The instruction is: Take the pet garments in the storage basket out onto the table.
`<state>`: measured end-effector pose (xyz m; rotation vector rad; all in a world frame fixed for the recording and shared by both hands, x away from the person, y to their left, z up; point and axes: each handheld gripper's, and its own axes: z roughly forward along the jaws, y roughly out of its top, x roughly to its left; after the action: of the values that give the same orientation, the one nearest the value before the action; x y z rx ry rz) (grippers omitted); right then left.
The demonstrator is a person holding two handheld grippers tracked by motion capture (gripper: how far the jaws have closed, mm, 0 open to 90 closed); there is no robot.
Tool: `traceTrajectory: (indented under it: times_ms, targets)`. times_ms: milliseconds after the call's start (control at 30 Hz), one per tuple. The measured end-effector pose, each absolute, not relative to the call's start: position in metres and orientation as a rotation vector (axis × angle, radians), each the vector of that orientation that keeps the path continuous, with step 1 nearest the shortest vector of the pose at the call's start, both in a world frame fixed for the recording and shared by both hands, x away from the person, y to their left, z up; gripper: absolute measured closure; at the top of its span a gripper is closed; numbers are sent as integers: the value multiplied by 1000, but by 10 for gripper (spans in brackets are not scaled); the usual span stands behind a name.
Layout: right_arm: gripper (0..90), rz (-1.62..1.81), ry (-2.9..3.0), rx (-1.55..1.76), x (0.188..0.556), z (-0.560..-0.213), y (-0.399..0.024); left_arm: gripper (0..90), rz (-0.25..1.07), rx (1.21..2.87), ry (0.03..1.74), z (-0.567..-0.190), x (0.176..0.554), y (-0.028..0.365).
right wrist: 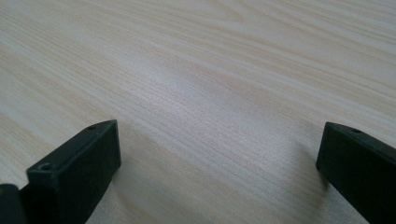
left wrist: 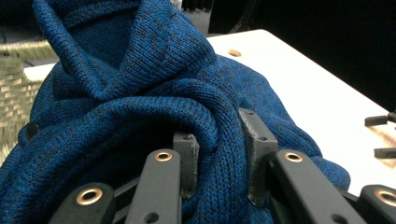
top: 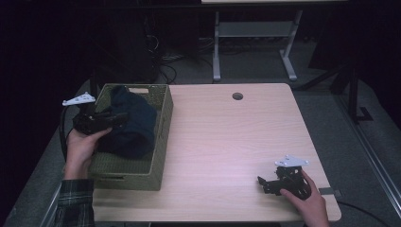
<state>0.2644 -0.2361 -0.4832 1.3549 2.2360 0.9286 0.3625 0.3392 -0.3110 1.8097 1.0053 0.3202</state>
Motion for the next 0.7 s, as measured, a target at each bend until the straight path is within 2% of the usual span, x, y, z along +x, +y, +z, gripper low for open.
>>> traceTrajectory:
  times_ms: [700]
  targets:
    - [0, 927, 2238, 1353, 265, -483, -236, 711, 341, 1830, 858, -255, 371, 308]
